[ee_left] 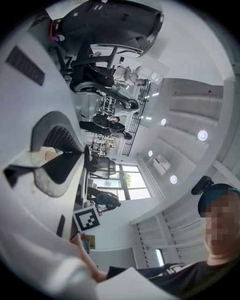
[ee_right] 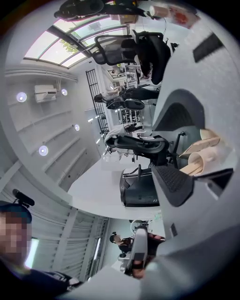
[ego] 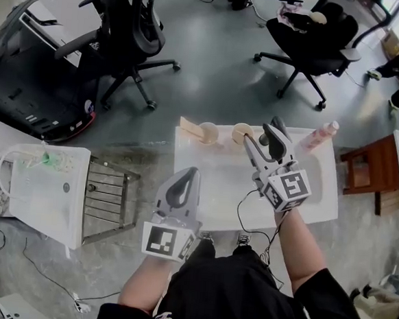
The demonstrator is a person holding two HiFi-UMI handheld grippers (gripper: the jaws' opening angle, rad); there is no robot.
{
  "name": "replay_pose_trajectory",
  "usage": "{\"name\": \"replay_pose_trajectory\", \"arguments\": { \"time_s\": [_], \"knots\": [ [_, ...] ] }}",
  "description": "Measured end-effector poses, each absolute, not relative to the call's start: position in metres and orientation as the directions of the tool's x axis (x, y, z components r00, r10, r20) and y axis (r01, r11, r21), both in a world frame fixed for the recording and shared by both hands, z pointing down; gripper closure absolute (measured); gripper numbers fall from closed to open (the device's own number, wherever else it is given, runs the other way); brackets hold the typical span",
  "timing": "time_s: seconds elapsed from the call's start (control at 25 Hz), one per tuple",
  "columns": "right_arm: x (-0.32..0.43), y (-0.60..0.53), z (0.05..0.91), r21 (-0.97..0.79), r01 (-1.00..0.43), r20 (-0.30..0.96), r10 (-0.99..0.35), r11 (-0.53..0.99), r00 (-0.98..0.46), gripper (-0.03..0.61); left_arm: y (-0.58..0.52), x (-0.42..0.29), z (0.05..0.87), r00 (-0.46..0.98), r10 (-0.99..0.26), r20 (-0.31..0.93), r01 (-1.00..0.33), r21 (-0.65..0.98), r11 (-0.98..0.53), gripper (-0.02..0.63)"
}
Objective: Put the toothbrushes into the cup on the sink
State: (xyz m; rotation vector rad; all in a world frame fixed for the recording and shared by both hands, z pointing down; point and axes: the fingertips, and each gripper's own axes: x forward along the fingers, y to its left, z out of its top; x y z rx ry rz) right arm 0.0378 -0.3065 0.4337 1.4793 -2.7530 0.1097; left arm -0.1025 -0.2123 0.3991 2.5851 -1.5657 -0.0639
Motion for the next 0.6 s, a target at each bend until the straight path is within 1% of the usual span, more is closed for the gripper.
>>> {"name": "replay_pose_trajectory", "arguments": {
  "time_s": [0.16,0.2,0.24,0.28,0.32,0.36,0.6],
  "knots": [
    [0.040,-0.289,0.409,-0.041,-0.847,0.002,-0.847,0.530,-0.531,0.353,-0.212,-0.102,0.395,0.508,-0.862,0.010,-0.855,0.130,-0.502,0.607],
    [0.041,-0.284,0.403,-0.038,-0.848,-0.007,-0.849,0.528,-0.528,0.369,-0.212,-0.101,0.394,0.519,-0.855,0.006,-0.848,0.132,-0.514,0.607],
    [0.042,-0.278,0.398,-0.035,-0.848,-0.016,-0.849,0.529,-0.529,0.397,-0.211,-0.099,0.394,0.530,-0.848,0.002,-0.841,0.133,-0.525,0.607],
    [0.043,-0.270,0.393,-0.031,-0.846,-0.023,-0.847,0.532,-0.531,0.454,-0.210,-0.097,0.393,0.541,-0.841,0.000,-0.834,0.134,-0.536,0.607],
    [0.044,-0.263,0.389,-0.027,-0.844,-0.030,-0.844,0.536,-0.535,0.558,-0.208,-0.095,0.393,0.550,-0.835,-0.001,-0.828,0.134,-0.545,0.607],
    [0.045,-0.255,0.384,-0.022,-0.841,-0.034,-0.841,0.541,-0.540,0.571,-0.207,-0.092,0.392,0.558,-0.830,-0.003,-0.822,0.135,-0.553,0.607],
    [0.058,-0.207,0.364,0.022,-0.831,-0.026,-0.830,0.556,-0.557,0.572,-0.185,-0.067,0.381,0.585,-0.811,-0.016,-0.804,0.118,-0.582,0.607]
  ]
}}
